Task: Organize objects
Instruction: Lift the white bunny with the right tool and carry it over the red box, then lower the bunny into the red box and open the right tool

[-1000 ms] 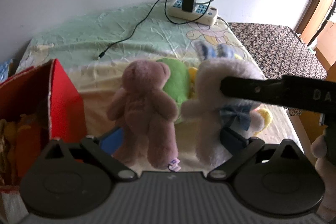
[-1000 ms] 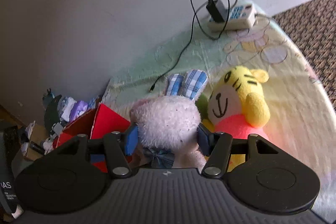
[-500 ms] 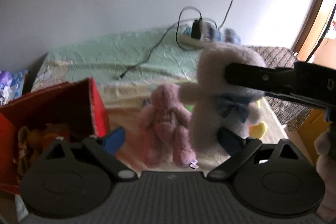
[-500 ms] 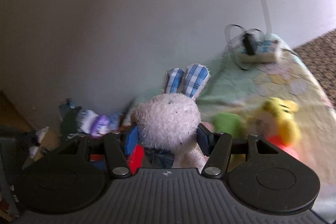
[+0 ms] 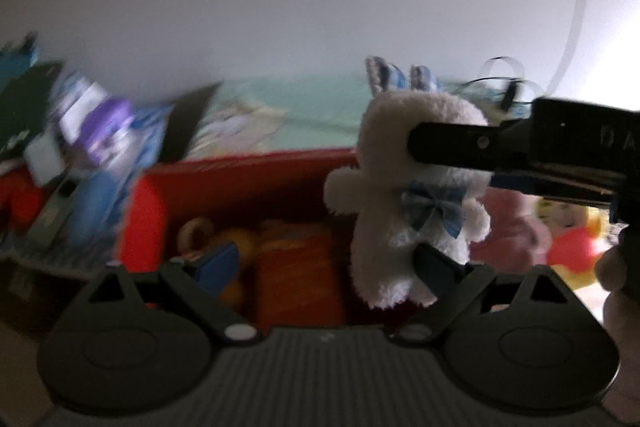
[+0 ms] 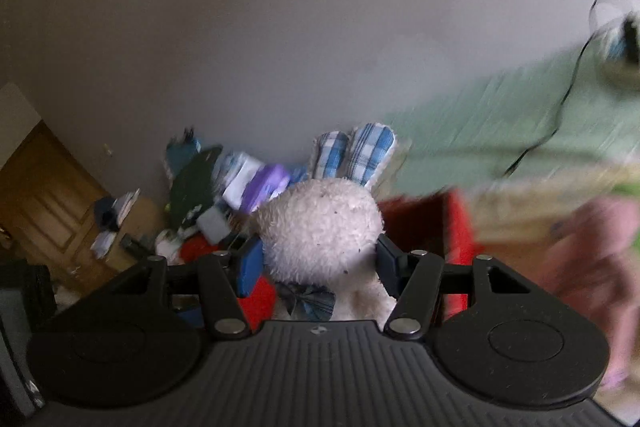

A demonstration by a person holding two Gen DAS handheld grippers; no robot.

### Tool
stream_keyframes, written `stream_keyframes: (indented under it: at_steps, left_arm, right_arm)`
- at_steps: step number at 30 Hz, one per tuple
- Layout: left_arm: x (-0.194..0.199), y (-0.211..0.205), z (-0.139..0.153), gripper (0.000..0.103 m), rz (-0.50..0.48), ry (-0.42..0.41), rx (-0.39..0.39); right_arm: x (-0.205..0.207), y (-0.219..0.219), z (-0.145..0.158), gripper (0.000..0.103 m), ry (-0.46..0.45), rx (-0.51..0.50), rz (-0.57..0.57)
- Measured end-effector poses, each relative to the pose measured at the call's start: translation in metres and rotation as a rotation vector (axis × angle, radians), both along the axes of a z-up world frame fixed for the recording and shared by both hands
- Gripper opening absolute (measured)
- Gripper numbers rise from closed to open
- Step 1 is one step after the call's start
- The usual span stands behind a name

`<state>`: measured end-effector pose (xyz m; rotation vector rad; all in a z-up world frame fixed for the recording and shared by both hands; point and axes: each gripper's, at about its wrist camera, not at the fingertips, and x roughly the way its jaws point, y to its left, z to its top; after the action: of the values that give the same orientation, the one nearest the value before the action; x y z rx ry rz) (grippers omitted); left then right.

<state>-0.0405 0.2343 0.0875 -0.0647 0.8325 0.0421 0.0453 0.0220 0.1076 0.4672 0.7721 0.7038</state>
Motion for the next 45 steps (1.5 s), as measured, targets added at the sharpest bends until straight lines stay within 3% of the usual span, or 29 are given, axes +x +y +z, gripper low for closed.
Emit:
stream_keyframes:
  at_steps: [10,20,24,36,40,45]
  left_arm:
    - [0.000,0.098,-0.046,0.090,0.144,0.129,0.037]
    - [0.005,0.142,-0.057,0.091,0.200,0.146,0.022]
    - [0.010,0.151,-0.065,0.090,0.218,0.162,0.031]
    - [0.025,0.159,-0.077,0.095,0.237,0.185,0.012]
    - [0.023,0.157,-0.074,0.092,0.233,0.181,0.016]
    - [0.023,0.153,-0.070,0.092,0.245,0.181,0.056]
  right_arm:
    - [0.009,0.105,-0.046,0.061,0.152,-0.020,0.133]
    - [0.036,0.152,-0.091,0.062,0.363,-0.005,0.199]
    - [0.038,0.172,-0.102,0.068,0.382,-0.050,0.220]
    - [0.051,0.145,-0.104,0.070,0.393,0.034,0.196]
    - [0.048,0.128,-0.096,0.059,0.369,0.068,0.176]
    - [0.046,0.126,-0.099,0.039,0.357,-0.021,0.134]
